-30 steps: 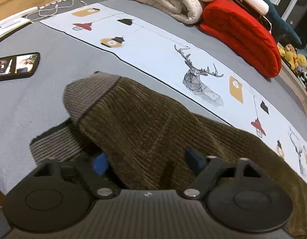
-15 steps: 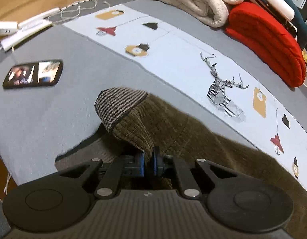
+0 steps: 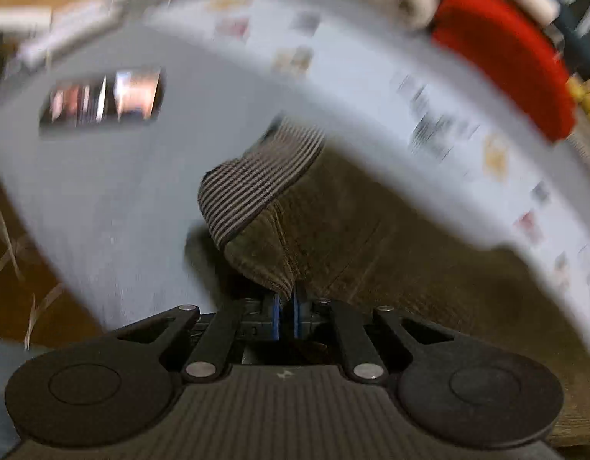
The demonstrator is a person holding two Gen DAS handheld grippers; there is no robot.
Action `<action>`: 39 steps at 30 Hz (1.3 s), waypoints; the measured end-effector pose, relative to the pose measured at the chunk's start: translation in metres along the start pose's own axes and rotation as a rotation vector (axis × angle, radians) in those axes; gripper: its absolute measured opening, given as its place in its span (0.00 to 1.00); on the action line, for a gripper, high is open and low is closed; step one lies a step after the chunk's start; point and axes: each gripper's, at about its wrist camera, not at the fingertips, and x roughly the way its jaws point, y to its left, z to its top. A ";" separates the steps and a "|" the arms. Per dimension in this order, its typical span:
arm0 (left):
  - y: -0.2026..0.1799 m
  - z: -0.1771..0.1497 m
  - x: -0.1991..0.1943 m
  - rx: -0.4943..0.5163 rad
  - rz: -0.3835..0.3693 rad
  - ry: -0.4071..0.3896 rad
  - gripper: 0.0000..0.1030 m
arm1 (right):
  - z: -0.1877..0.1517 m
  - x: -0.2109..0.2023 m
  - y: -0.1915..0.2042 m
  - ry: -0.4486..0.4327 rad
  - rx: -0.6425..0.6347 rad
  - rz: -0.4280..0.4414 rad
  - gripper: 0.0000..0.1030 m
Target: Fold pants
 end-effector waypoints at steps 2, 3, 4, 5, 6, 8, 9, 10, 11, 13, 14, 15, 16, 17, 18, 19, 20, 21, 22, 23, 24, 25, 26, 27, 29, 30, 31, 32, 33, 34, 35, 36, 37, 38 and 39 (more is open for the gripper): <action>0.001 -0.008 0.015 0.018 0.000 -0.030 0.07 | -0.022 0.033 -0.027 0.090 -0.026 -0.124 0.07; -0.002 -0.009 0.011 0.024 0.008 -0.049 0.07 | -0.031 0.045 -0.037 0.124 -0.034 -0.159 0.07; -0.006 -0.010 0.006 0.044 0.017 -0.064 0.07 | -0.039 0.050 -0.046 0.129 -0.027 -0.175 0.07; -0.010 -0.010 0.002 0.077 0.023 -0.076 0.07 | -0.044 0.051 -0.051 0.119 -0.014 -0.162 0.07; -0.011 -0.009 0.000 0.092 0.021 -0.078 0.07 | -0.046 0.049 -0.055 0.104 -0.004 -0.141 0.07; -0.008 -0.006 0.002 0.072 0.004 -0.056 0.07 | -0.042 0.047 -0.060 0.110 0.012 -0.122 0.07; -0.005 -0.004 0.004 0.052 -0.006 -0.045 0.07 | -0.038 0.047 -0.063 0.121 0.035 -0.108 0.07; -0.003 -0.007 0.005 0.041 -0.012 -0.042 0.07 | -0.036 0.046 -0.068 0.128 0.051 -0.096 0.07; -0.004 -0.008 0.005 0.042 -0.011 -0.046 0.08 | -0.035 0.042 -0.070 0.134 0.063 -0.083 0.07; -0.005 -0.014 0.006 0.073 0.005 -0.064 0.08 | -0.030 0.040 -0.071 0.143 0.066 -0.051 0.07; -0.007 -0.015 0.006 0.088 0.014 -0.071 0.08 | -0.028 0.037 -0.072 0.146 0.069 -0.032 0.07; -0.007 -0.017 0.005 0.095 0.018 -0.075 0.09 | -0.027 0.033 -0.072 0.144 0.074 -0.012 0.06; -0.007 -0.017 0.005 0.095 0.019 -0.077 0.09 | -0.028 0.030 -0.072 0.137 0.077 0.005 0.07; -0.007 -0.016 0.006 0.090 0.018 -0.074 0.09 | -0.027 0.025 -0.073 0.132 0.080 0.022 0.06; -0.005 -0.015 0.006 0.082 0.015 -0.070 0.09 | -0.027 0.020 -0.075 0.126 0.087 0.035 0.06; -0.004 -0.015 0.006 0.077 0.011 -0.066 0.09 | -0.027 0.017 -0.076 0.120 0.089 0.049 0.06; -0.003 -0.013 0.006 0.071 0.007 -0.061 0.08 | -0.027 0.014 -0.076 0.111 0.085 0.060 0.06; -0.001 -0.012 0.004 0.056 0.000 -0.053 0.08 | -0.029 0.011 -0.077 0.104 0.083 0.061 0.06; 0.002 -0.009 0.002 0.030 -0.013 -0.044 0.08 | -0.029 0.010 -0.078 0.098 0.090 0.065 0.06; 0.006 -0.006 -0.002 0.004 -0.031 -0.036 0.07 | -0.028 0.007 -0.079 0.094 0.095 0.077 0.06; 0.009 -0.002 -0.006 -0.018 -0.050 -0.031 0.07 | -0.026 0.005 -0.078 0.088 0.092 0.087 0.06; 0.012 0.001 -0.011 -0.038 -0.068 -0.027 0.07 | -0.024 0.002 -0.079 0.087 0.096 0.097 0.06; 0.014 0.004 -0.016 -0.047 -0.078 -0.028 0.07 | -0.021 0.000 -0.078 0.087 0.103 0.111 0.06; 0.014 0.006 -0.021 -0.046 -0.077 -0.029 0.07 | -0.017 -0.001 -0.075 0.084 0.098 0.124 0.06; 0.013 0.008 -0.027 -0.038 -0.069 -0.031 0.07 | -0.012 -0.004 -0.069 0.075 0.079 0.133 0.06; 0.014 0.007 -0.028 -0.039 -0.066 -0.033 0.07 | -0.011 -0.005 -0.067 0.070 0.072 0.136 0.06; 0.014 0.006 -0.028 -0.035 -0.062 -0.031 0.07 | -0.011 -0.007 -0.068 0.068 0.071 0.134 0.06; 0.015 0.003 -0.024 -0.027 -0.056 -0.022 0.07 | -0.013 -0.007 -0.072 0.068 0.075 0.133 0.06; 0.016 0.001 -0.020 -0.020 -0.046 -0.012 0.07 | -0.016 -0.005 -0.078 0.071 0.081 0.124 0.06; 0.015 -0.003 -0.013 -0.005 -0.028 -0.002 0.08 | -0.021 0.000 -0.083 0.081 0.082 0.094 0.06; 0.013 -0.005 -0.010 0.016 -0.010 -0.009 0.12 | -0.026 0.008 -0.089 0.105 0.071 0.052 0.06; 0.010 -0.009 -0.009 0.039 0.007 -0.023 0.16 | -0.032 0.018 -0.097 0.136 0.067 0.011 0.08; 0.006 -0.011 -0.011 0.064 0.027 -0.039 0.22 | -0.035 0.023 -0.104 0.151 0.091 -0.001 0.07; 0.003 -0.014 -0.015 0.085 0.045 -0.059 0.40 | -0.036 0.020 -0.112 0.139 0.142 0.035 0.07; 0.001 -0.015 -0.020 0.102 0.054 -0.083 0.63 | -0.035 0.014 -0.115 0.131 0.177 0.042 0.13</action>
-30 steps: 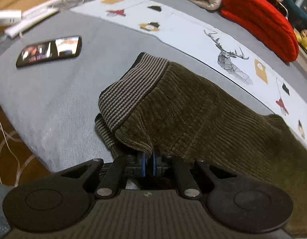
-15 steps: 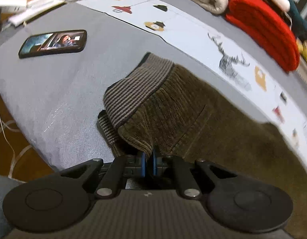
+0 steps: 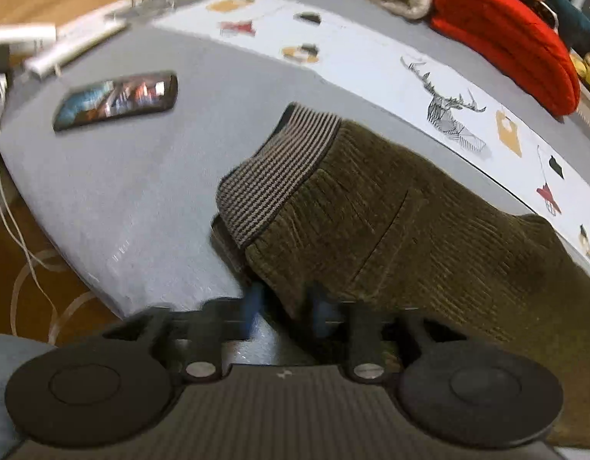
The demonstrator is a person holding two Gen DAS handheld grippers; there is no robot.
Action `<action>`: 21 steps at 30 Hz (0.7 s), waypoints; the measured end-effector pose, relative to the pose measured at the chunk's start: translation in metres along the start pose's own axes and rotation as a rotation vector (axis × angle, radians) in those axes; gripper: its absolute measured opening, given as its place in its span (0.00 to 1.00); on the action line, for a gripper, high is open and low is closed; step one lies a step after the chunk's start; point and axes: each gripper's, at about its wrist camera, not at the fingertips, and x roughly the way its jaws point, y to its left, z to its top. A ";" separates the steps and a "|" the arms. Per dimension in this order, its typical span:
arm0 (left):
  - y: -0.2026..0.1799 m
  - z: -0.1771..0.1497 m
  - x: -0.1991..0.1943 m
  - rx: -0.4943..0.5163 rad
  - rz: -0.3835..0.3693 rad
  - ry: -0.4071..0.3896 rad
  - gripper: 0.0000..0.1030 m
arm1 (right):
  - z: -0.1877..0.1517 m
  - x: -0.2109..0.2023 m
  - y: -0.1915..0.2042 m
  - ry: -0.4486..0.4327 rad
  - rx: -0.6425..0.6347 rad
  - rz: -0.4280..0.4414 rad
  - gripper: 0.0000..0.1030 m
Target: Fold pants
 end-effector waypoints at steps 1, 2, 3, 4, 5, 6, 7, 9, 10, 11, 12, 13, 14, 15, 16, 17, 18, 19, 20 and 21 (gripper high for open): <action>0.000 -0.001 -0.006 0.009 0.012 -0.029 0.73 | 0.001 -0.008 0.000 -0.023 0.012 -0.020 0.26; 0.001 -0.001 -0.012 0.005 0.032 -0.062 0.84 | 0.004 -0.016 0.002 -0.062 -0.001 -0.054 0.35; 0.003 -0.002 -0.019 -0.001 0.046 -0.096 0.85 | 0.008 -0.026 0.004 -0.116 -0.017 -0.091 0.45; 0.005 -0.001 -0.024 0.000 0.045 -0.119 0.85 | 0.012 -0.034 0.005 -0.156 -0.035 -0.115 0.46; 0.006 -0.001 -0.028 -0.002 0.037 -0.128 0.86 | 0.018 -0.039 0.008 -0.173 -0.062 -0.121 0.46; 0.006 0.000 -0.031 -0.009 0.029 -0.133 0.87 | 0.023 -0.043 0.011 -0.177 -0.080 -0.116 0.46; 0.006 0.001 -0.034 -0.019 0.022 -0.136 0.88 | 0.029 -0.044 0.014 -0.178 -0.094 -0.109 0.46; 0.001 0.004 -0.038 -0.022 0.012 -0.141 0.88 | 0.041 -0.037 0.029 -0.162 -0.141 -0.074 0.46; -0.003 0.005 -0.039 -0.014 0.012 -0.147 0.88 | 0.048 -0.029 0.035 -0.140 -0.173 -0.050 0.46; -0.008 0.005 -0.041 -0.006 0.018 -0.151 0.88 | 0.054 -0.020 0.045 -0.111 -0.210 -0.028 0.46; -0.012 0.006 -0.041 -0.002 0.025 -0.155 0.88 | 0.058 -0.007 0.057 -0.079 -0.250 -0.016 0.46; -0.015 0.007 -0.041 -0.003 0.030 -0.156 0.88 | 0.060 0.004 0.066 -0.060 -0.281 -0.013 0.46; -0.019 0.009 -0.040 -0.010 0.037 -0.154 0.88 | 0.062 0.018 0.077 -0.047 -0.320 -0.016 0.46; -0.021 0.011 -0.039 -0.025 0.045 -0.152 0.88 | 0.061 0.031 0.085 -0.040 -0.348 -0.028 0.46; -0.022 0.013 -0.036 -0.039 0.052 -0.147 0.89 | 0.060 0.045 0.092 -0.025 -0.371 -0.044 0.46; -0.023 0.016 -0.033 -0.058 0.066 -0.140 0.89 | 0.059 0.060 0.097 -0.005 -0.392 -0.059 0.45; -0.023 0.018 -0.031 -0.069 0.079 -0.134 0.89 | 0.057 0.073 0.101 0.015 -0.417 -0.078 0.45; -0.024 0.020 -0.028 -0.079 0.093 -0.127 0.89 | 0.055 0.085 0.105 0.024 -0.440 -0.103 0.45; -0.025 0.021 -0.025 -0.089 0.106 -0.119 0.89 | 0.053 0.097 0.108 0.030 -0.465 -0.125 0.45; -0.025 0.023 -0.023 -0.095 0.115 -0.113 0.89 | 0.051 0.109 0.111 0.029 -0.494 -0.149 0.45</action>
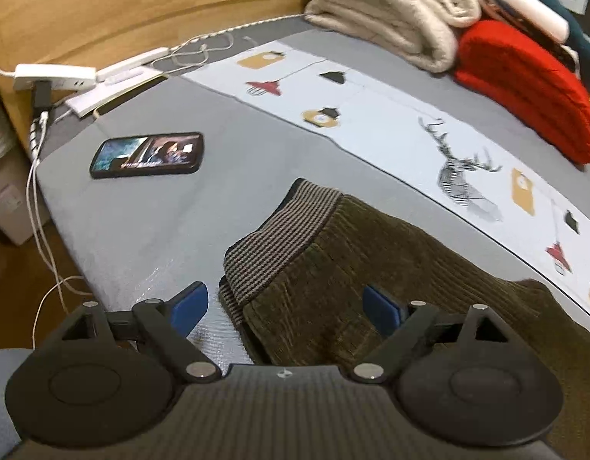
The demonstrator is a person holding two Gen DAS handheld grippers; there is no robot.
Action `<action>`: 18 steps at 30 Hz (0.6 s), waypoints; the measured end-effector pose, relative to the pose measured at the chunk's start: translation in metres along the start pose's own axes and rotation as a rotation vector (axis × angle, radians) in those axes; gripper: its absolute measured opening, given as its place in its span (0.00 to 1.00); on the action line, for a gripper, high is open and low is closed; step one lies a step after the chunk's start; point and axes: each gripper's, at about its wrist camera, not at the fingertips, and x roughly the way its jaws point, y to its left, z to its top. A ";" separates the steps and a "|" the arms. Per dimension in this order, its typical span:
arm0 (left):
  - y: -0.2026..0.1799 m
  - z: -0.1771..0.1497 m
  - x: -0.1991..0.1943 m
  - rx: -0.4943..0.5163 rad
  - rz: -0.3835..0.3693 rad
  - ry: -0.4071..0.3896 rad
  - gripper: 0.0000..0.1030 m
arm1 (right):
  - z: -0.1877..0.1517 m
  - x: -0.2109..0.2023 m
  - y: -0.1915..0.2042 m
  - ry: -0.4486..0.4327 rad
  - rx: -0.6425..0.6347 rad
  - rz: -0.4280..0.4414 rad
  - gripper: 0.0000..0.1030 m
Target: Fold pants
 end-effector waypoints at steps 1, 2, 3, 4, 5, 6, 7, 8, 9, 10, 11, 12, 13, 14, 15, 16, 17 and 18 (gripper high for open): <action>-0.002 0.001 0.002 -0.005 0.009 0.006 0.89 | 0.000 0.007 0.005 -0.004 -0.025 -0.024 0.41; -0.004 0.001 0.004 -0.005 0.014 0.009 0.89 | -0.004 0.011 0.008 -0.009 -0.063 -0.042 0.32; -0.006 0.001 0.006 -0.004 0.019 0.012 0.89 | -0.007 0.009 0.012 -0.031 -0.116 -0.059 0.09; -0.010 0.000 0.007 0.000 0.024 0.016 0.89 | -0.009 0.006 0.018 -0.068 -0.170 -0.062 0.05; -0.013 0.001 0.009 0.005 0.026 0.018 0.89 | -0.010 0.002 0.021 -0.111 -0.204 -0.057 0.05; -0.017 0.001 0.010 0.010 0.025 0.016 0.89 | -0.007 0.000 0.023 -0.143 -0.213 -0.049 0.05; -0.020 0.001 0.011 0.016 0.024 0.014 0.89 | -0.002 -0.002 0.024 -0.160 -0.203 -0.047 0.05; -0.025 0.001 0.011 0.023 0.024 0.012 0.89 | 0.002 -0.001 0.021 -0.167 -0.171 -0.047 0.05; -0.027 0.001 0.013 0.028 0.022 0.013 0.89 | 0.005 0.005 0.017 -0.142 -0.150 -0.051 0.05; -0.031 0.000 0.013 0.033 0.017 0.016 0.89 | 0.005 0.013 0.015 -0.096 -0.145 -0.066 0.05; -0.033 0.000 0.013 0.038 0.009 0.016 0.89 | 0.001 0.023 0.011 -0.046 -0.143 -0.102 0.05; -0.035 0.000 0.013 0.043 0.003 0.016 0.89 | -0.003 0.023 0.009 -0.071 -0.147 -0.122 0.09; -0.037 0.000 0.013 0.047 -0.002 0.016 0.89 | -0.005 0.020 0.009 -0.096 -0.154 -0.147 0.18; -0.038 0.000 0.013 0.049 -0.007 0.013 0.89 | -0.007 0.017 0.008 -0.104 -0.145 -0.164 0.27; -0.039 0.000 0.012 0.050 -0.011 0.009 0.89 | -0.006 0.012 0.006 -0.112 -0.130 -0.180 0.43; -0.039 0.001 0.012 0.049 -0.015 0.007 0.89 | -0.006 0.004 0.004 -0.120 -0.110 -0.178 0.50; -0.038 0.003 0.012 0.043 -0.023 0.002 0.89 | -0.007 -0.009 0.000 -0.140 -0.082 -0.160 0.50; -0.038 0.004 0.011 0.037 -0.030 -0.001 0.89 | -0.011 -0.021 -0.003 -0.161 -0.077 -0.137 0.50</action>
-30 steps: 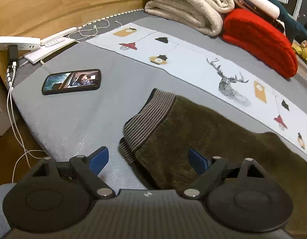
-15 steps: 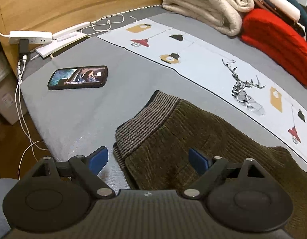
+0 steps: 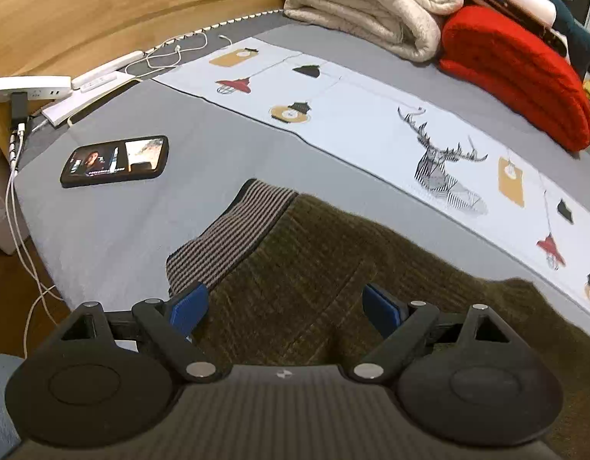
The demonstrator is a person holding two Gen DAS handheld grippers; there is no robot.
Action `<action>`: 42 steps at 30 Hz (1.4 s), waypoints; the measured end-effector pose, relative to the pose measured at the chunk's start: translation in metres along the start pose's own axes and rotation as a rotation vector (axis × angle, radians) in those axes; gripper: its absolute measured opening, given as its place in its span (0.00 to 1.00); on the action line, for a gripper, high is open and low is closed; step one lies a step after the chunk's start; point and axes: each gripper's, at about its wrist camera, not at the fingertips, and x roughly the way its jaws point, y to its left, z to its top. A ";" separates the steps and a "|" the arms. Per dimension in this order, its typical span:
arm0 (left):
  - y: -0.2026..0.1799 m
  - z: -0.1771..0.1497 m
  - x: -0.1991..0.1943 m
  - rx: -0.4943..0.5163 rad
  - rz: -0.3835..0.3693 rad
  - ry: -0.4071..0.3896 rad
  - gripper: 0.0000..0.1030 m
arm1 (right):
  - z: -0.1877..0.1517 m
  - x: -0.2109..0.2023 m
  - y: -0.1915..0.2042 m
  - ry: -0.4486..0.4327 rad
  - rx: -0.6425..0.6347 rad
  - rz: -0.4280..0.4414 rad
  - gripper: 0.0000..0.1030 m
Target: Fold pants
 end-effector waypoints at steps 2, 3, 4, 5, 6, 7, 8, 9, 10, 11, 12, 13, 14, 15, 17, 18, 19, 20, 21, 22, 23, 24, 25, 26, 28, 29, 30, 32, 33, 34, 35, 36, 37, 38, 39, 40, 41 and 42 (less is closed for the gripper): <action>0.002 0.003 0.000 -0.012 -0.017 -0.007 0.89 | -0.009 -0.021 -0.005 0.001 -0.029 0.067 0.50; 0.002 0.004 0.001 -0.013 -0.025 -0.011 0.89 | -0.016 -0.031 -0.006 0.020 -0.058 0.108 0.50; 0.001 0.004 0.001 -0.009 -0.031 -0.015 0.89 | -0.024 -0.036 -0.004 0.041 -0.100 0.122 0.48; -0.001 0.005 0.003 0.002 -0.037 -0.019 0.90 | -0.034 -0.038 0.000 0.062 -0.158 0.089 0.48; -0.003 0.006 0.005 0.014 -0.041 -0.020 0.90 | -0.046 -0.034 0.003 0.095 -0.225 0.009 0.48; -0.005 0.006 0.006 0.025 -0.045 -0.018 0.90 | -0.055 -0.029 0.002 0.112 -0.275 -0.054 0.49; -0.007 0.007 0.009 0.036 -0.051 -0.013 0.90 | -0.058 -0.030 0.000 0.078 -0.283 -0.061 0.54; -0.010 0.008 0.011 0.050 -0.059 -0.005 0.90 | -0.057 -0.032 -0.003 0.077 -0.265 -0.103 0.65; -0.012 0.010 0.013 0.067 -0.070 0.004 0.90 | -0.053 -0.036 -0.005 0.089 -0.221 -0.136 0.66; -0.013 0.011 0.014 0.087 -0.083 0.007 0.90 | -0.046 -0.042 -0.005 0.093 -0.169 -0.136 0.65; -0.015 0.012 0.017 0.107 -0.095 0.004 0.90 | -0.040 -0.052 -0.002 0.087 -0.133 -0.110 0.62; -0.017 0.012 0.019 0.124 -0.099 -0.002 0.90 | -0.034 -0.063 0.007 0.078 -0.125 -0.065 0.62; -0.018 0.013 0.023 0.137 -0.099 -0.009 0.91 | -0.028 -0.076 0.022 0.071 -0.132 0.008 0.62; -0.019 0.014 0.027 0.144 -0.102 -0.012 0.91 | -0.024 -0.086 0.039 0.071 -0.148 0.081 0.62; -0.014 0.018 0.036 0.135 -0.109 -0.013 0.91 | -0.018 -0.105 0.084 0.076 -0.212 0.246 0.62; -0.009 0.020 0.040 0.120 -0.114 -0.015 0.91 | -0.019 -0.114 0.114 0.086 -0.258 0.336 0.62; -0.003 0.022 0.044 0.101 -0.118 -0.022 0.91 | -0.020 -0.120 0.142 0.108 -0.294 0.423 0.62; 0.005 0.025 0.046 0.085 -0.128 -0.032 0.91 | -0.023 -0.124 0.171 0.147 -0.317 0.517 0.62; 0.011 0.028 0.047 0.076 -0.142 -0.038 0.91 | -0.030 -0.126 0.207 0.210 -0.332 0.618 0.61; 0.017 0.031 0.048 0.072 -0.143 -0.045 0.91 | -0.039 -0.127 0.240 0.271 -0.346 0.694 0.61; 0.020 0.035 0.047 0.071 -0.128 -0.057 0.91 | -0.047 -0.127 0.269 0.322 -0.358 0.750 0.60; 0.023 0.039 0.047 0.074 -0.109 -0.072 0.91 | -0.059 -0.126 0.304 0.383 -0.374 0.811 0.60; 0.025 0.041 0.048 0.077 -0.095 -0.082 0.91 | -0.072 -0.126 0.333 0.431 -0.391 0.856 0.56; 0.026 0.043 0.051 0.076 -0.088 -0.076 0.91 | -0.084 -0.125 0.364 0.471 -0.411 0.892 0.53; 0.030 0.047 0.059 0.068 -0.107 -0.030 0.91 | -0.113 -0.121 0.424 0.529 -0.482 0.926 0.30; 0.032 0.048 0.063 0.061 -0.119 -0.001 0.91 | -0.123 -0.118 0.447 0.542 -0.519 0.923 0.27; 0.034 0.048 0.067 0.055 -0.126 0.023 0.91 | -0.134 -0.114 0.470 0.555 -0.549 0.912 0.26; 0.039 0.048 0.074 0.053 -0.125 0.053 0.91 | -0.150 -0.102 0.503 0.590 -0.570 0.874 0.26; 0.042 0.048 0.076 0.054 -0.122 0.058 0.91 | -0.157 -0.097 0.516 0.612 -0.565 0.844 0.27; 0.044 0.047 0.077 0.054 -0.124 0.060 0.91 | -0.162 -0.093 0.524 0.645 -0.561 0.820 0.27; 0.046 0.047 0.077 0.050 -0.129 0.061 0.91 | -0.166 -0.086 0.533 0.694 -0.557 0.791 0.28; 0.047 0.047 0.077 0.045 -0.132 0.063 0.91 | -0.170 -0.079 0.535 0.729 -0.545 0.775 0.29; 0.048 0.047 0.077 0.038 -0.133 0.070 0.91 | -0.172 -0.075 0.532 0.763 -0.529 0.768 0.29; 0.048 0.047 0.077 0.028 -0.139 0.073 0.91 | -0.175 -0.073 0.533 0.793 -0.520 0.762 0.29; 0.049 0.047 0.076 0.020 -0.148 0.077 0.91 | -0.177 -0.070 0.537 0.804 -0.507 0.757 0.29; 0.049 0.048 0.077 0.014 -0.159 0.088 0.91 | -0.178 -0.069 0.539 0.803 -0.498 0.748 0.29; 0.048 0.048 0.077 0.009 -0.170 0.095 0.91 | -0.180 -0.067 0.542 0.800 -0.503 0.734 0.29; 0.048 0.048 0.077 0.004 -0.173 0.100 0.91 | -0.184 -0.066 0.543 0.791 -0.510 0.718 0.19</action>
